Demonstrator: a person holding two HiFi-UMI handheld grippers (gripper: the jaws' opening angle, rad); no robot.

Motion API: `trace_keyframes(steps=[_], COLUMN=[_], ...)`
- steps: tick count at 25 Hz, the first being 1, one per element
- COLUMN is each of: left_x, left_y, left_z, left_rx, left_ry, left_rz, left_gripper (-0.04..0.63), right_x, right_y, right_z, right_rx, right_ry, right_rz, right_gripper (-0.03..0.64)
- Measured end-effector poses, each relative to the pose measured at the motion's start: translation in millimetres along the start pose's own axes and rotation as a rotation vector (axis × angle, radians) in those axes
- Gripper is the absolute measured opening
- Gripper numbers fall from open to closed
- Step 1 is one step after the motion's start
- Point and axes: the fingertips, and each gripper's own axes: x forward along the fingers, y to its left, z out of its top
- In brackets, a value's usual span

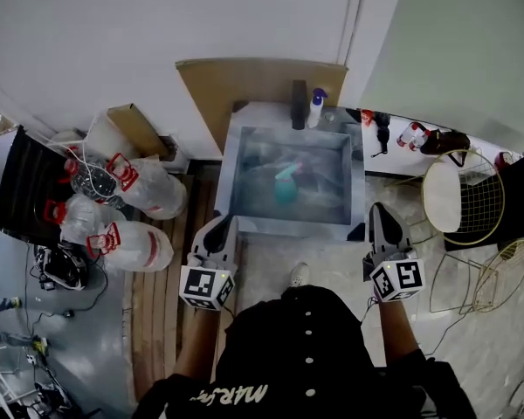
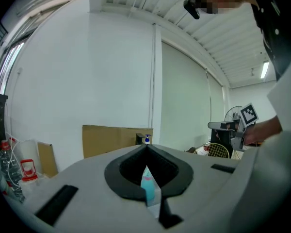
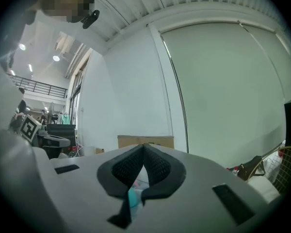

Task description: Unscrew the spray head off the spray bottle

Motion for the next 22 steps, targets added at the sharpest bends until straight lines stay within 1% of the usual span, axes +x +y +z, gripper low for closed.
trace_keyframes(steps=[5, 9, 11, 13, 15, 18, 22], left_x=[34.8, 60.7, 74.3, 82.8, 86.8, 94.8, 112.0], left_y=[-5.4, -7.3, -6.7, -7.1, -7.5, -8.0, -5.1], left_z=[-2.9, -7.4, -13.2, -23.6, -32.8, -42.2, -60.5], left_rx=[0.022, 0.046, 0.060, 0.058, 0.064, 0.100, 0.125], left_ry=[0.030, 0.055, 0.088, 0.134, 0.173, 0.205, 0.248], left_rz=[-0.004, 0.008, 0.011, 0.006, -0.010, -0.060, -0.133], left_gripper=[0.023, 0.023, 0.023, 0.023, 0.024, 0.025, 0.025], right_x=[25.7, 45.8, 56.7, 64.3, 70.7, 83.6, 102.1], right_y=[-21.9, -36.2, -43.0, -45.6, -41.7, -29.2, -16.4], right_z=[-6.4, -13.4, -18.4, -26.5, -36.3, -47.0, -53.0], right_rx=[0.020, 0.003, -0.004, -0.002, -0.003, -0.028, -0.061], right_ry=[0.025, 0.050, 0.068, 0.092, 0.124, 0.157, 0.172], right_rz=[0.026, 0.062, 0.077, 0.103, 0.137, 0.178, 0.199], right_gripper=[0.012, 0.014, 0.012, 0.012, 0.014, 0.014, 0.014])
